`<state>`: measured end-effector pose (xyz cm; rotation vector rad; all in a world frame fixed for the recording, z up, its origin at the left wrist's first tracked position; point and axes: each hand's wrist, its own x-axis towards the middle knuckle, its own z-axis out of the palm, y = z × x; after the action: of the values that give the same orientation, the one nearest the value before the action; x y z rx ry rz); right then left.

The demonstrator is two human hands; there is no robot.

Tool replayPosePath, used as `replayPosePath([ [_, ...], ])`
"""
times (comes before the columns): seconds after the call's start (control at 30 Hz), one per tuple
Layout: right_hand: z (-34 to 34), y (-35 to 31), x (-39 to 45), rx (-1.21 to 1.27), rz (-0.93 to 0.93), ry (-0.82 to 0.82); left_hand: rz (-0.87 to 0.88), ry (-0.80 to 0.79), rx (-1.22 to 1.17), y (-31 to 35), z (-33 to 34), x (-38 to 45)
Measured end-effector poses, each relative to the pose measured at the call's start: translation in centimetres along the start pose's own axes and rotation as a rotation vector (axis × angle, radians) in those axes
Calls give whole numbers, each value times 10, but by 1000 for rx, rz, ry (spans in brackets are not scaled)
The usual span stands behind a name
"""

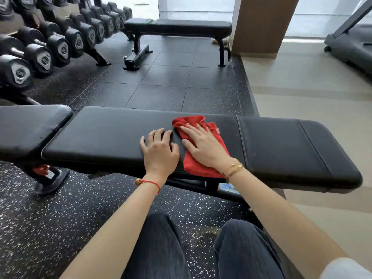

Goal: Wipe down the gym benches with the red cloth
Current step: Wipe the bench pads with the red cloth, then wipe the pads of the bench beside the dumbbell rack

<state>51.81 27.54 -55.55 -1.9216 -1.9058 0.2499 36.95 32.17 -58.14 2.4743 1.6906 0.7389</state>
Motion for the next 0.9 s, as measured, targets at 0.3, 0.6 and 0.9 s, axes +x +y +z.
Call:
replayPosePath([
  [0.3,-27,32,-35,-77,204,112,-13,18,-38,0,0,0],
  [0.6,-20,32,-36,1,352,172,-19,9,-40,2,-3,-1],
  [0.9,-16,22,-28,194,265,344,-34,30,-61,3,-4,-2],
])
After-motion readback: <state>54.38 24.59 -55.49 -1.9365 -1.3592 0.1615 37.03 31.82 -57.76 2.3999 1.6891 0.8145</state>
